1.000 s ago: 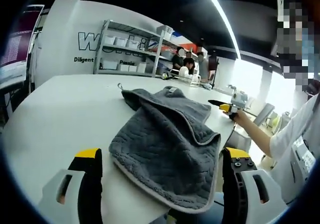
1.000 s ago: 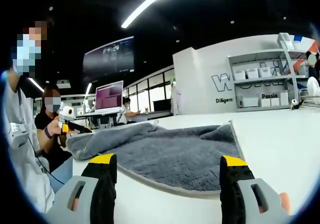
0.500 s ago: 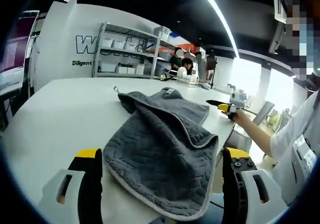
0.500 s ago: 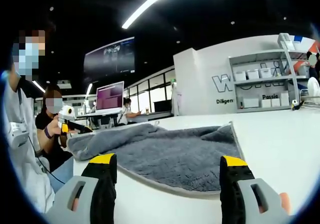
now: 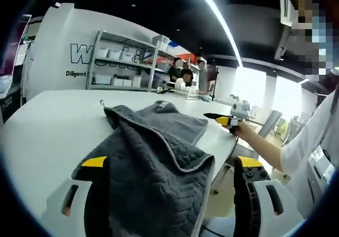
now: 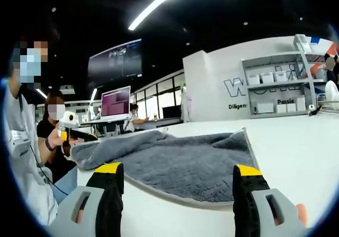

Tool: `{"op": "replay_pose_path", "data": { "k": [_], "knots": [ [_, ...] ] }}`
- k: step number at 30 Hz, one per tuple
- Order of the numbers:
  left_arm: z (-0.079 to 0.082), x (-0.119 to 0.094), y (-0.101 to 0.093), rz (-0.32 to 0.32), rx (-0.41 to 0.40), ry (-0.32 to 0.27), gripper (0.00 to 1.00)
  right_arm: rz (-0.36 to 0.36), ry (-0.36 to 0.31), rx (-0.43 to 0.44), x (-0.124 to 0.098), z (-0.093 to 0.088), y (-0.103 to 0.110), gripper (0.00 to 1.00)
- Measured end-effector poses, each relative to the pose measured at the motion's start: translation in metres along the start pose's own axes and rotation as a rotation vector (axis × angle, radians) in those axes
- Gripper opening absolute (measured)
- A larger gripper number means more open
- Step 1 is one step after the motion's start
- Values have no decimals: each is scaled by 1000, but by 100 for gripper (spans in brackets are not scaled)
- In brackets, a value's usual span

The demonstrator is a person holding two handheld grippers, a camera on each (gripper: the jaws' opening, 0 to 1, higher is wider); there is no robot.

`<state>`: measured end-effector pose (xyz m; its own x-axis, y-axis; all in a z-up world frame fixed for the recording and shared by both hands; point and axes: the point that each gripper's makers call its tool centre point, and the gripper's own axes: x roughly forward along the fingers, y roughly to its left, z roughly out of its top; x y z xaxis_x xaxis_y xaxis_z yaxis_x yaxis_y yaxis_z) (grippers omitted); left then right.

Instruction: Open the folded towel by lifting each exposed corner and separating the folded layers until the towel lies flat within the target outline without major curled edges

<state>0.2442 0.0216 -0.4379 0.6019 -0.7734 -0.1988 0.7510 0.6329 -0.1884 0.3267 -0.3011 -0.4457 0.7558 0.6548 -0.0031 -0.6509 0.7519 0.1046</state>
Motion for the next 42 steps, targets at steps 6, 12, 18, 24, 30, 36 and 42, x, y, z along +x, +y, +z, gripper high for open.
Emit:
{"op": "replay_pose_path", "data": {
  "k": [6, 12, 18, 24, 30, 36, 42],
  "knots": [
    [-1, 16, -11, -38, -22, -12, 95, 0, 1, 0, 0, 0, 1, 86],
    [1, 24, -16, -42, -31, -32, 93, -1, 1, 0, 0, 0, -1, 86],
    [2, 31, -24, -71, -43, -38, 89, 0, 0, 0, 0, 0, 0, 86],
    [-5, 39, -34, -94, -27, -13, 87, 2, -2, 0, 0, 1, 0, 86],
    [-3, 44, -38, -113, -36, -22, 83, 4, -3, -1, 1, 1, 1, 85],
    [-9, 48, -44, -135, -30, -3, 73, 5, -6, 0, 0, 2, 1, 85],
    [-17, 49, -45, -141, -1, 29, 66, 6, -5, 0, 0, 1, 0, 85]
  ]
}}
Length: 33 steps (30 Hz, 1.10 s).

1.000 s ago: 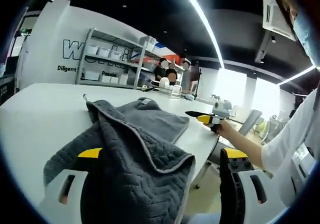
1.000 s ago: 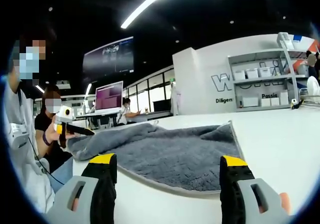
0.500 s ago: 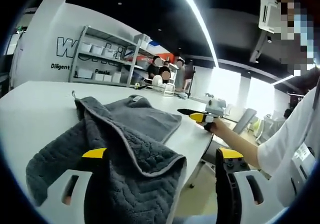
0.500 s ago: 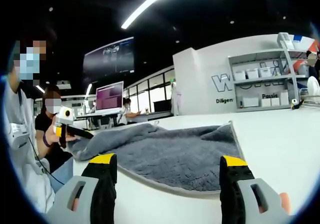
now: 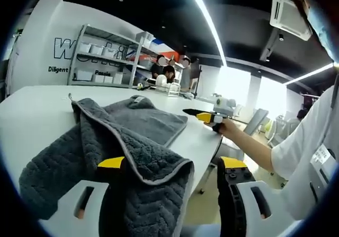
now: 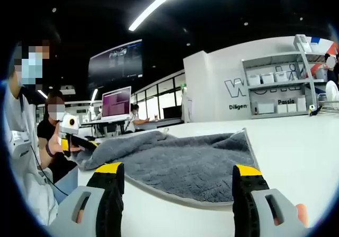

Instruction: Open the folded towel by lifting each exposed corner and separating the folded layers until the towel lies flat within the target outline without major curled edges

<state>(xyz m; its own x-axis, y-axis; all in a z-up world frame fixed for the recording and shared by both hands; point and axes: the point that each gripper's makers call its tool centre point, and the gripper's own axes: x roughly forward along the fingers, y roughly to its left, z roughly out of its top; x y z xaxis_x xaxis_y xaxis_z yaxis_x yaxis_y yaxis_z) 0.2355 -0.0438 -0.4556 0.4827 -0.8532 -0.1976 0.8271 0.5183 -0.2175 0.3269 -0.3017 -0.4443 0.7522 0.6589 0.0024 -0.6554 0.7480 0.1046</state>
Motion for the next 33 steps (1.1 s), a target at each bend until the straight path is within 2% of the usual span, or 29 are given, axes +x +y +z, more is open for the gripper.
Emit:
{"op": "replay_pose_path", "data": {
  "k": [6, 15, 21, 26, 33],
  "knots": [
    [-2, 0, 0, -7, -1, 9, 58, -1, -1, 0, 0, 0, 1, 85],
    [-14, 1, 3, -3, 20, 54, 39, -2, 0, 0, -1, -1, -1, 85],
    [-12, 0, 6, -1, 1, 41, 26, -1, -2, 0, -1, -1, 0, 84],
    [-19, 5, 10, 19, 8, 80, 18, -1, -1, 0, -1, -1, 1, 84],
    [-20, 6, 11, 15, 29, 96, 6, 0, -2, 1, -1, -1, 1, 84]
  ]
}}
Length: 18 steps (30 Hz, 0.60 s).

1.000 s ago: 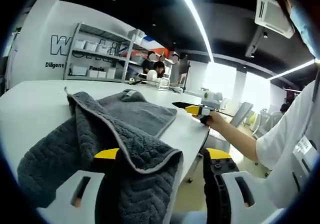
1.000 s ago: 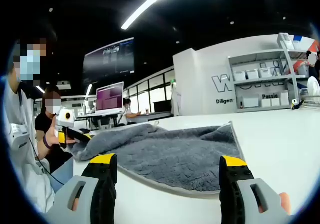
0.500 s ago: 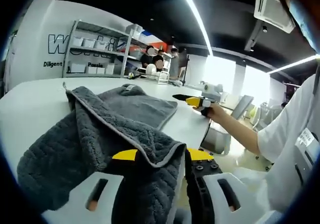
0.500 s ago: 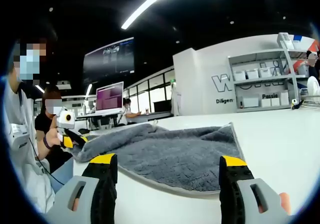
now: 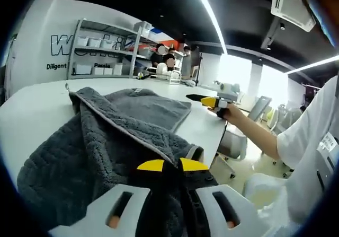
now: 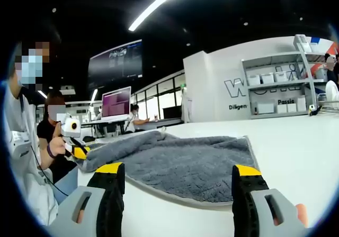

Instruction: Open the folded towel by lifting each exposed corner and separating the folded layers until the towel lies flat within the target outline without major curled edges

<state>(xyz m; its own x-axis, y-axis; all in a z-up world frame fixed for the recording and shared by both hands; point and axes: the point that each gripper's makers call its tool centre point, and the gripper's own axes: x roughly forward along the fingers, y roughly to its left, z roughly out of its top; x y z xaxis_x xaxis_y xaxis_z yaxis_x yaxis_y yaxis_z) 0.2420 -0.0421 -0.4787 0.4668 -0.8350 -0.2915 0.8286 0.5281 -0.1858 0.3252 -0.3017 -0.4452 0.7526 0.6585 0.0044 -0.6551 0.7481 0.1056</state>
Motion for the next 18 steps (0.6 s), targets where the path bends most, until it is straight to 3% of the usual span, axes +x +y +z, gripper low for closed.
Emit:
{"op": "replay_pose_path", "data": {
  "k": [10, 18],
  "knots": [
    [12, -16, 10, -9, -78, -42, 3, 0, 1, 0, 0, 0, -2, 84],
    [14, -38, 31, 42, -113, -33, 3, 0, 1, 0, 1, 0, -1, 84]
  ]
}}
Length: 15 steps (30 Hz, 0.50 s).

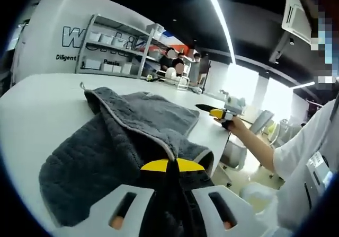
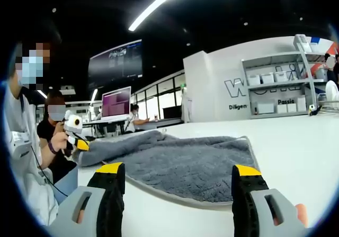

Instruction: Open the folded towel by lifting each exposed corner and separating the folded layers until the towel lies flat within the target outline without major curled edges

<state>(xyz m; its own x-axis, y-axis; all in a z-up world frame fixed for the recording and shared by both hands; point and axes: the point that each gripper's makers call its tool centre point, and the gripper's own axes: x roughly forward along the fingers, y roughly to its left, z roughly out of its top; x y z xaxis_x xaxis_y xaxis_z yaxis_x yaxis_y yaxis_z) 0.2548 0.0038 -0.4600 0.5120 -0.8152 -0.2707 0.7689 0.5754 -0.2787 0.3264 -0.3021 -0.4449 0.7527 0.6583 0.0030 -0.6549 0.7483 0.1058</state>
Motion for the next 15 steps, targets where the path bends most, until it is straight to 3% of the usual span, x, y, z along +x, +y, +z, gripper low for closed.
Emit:
{"op": "replay_pose_path", "data": {
  "k": [6, 15],
  "knots": [
    [5, -12, 16, 43, 7, 11, 3, -2, 1, 0, 0, 0, 0, 84],
    [-1, -24, 41, 128, 41, 69, 3, -1, 1, 1, 0, 0, 0, 84]
  ]
}}
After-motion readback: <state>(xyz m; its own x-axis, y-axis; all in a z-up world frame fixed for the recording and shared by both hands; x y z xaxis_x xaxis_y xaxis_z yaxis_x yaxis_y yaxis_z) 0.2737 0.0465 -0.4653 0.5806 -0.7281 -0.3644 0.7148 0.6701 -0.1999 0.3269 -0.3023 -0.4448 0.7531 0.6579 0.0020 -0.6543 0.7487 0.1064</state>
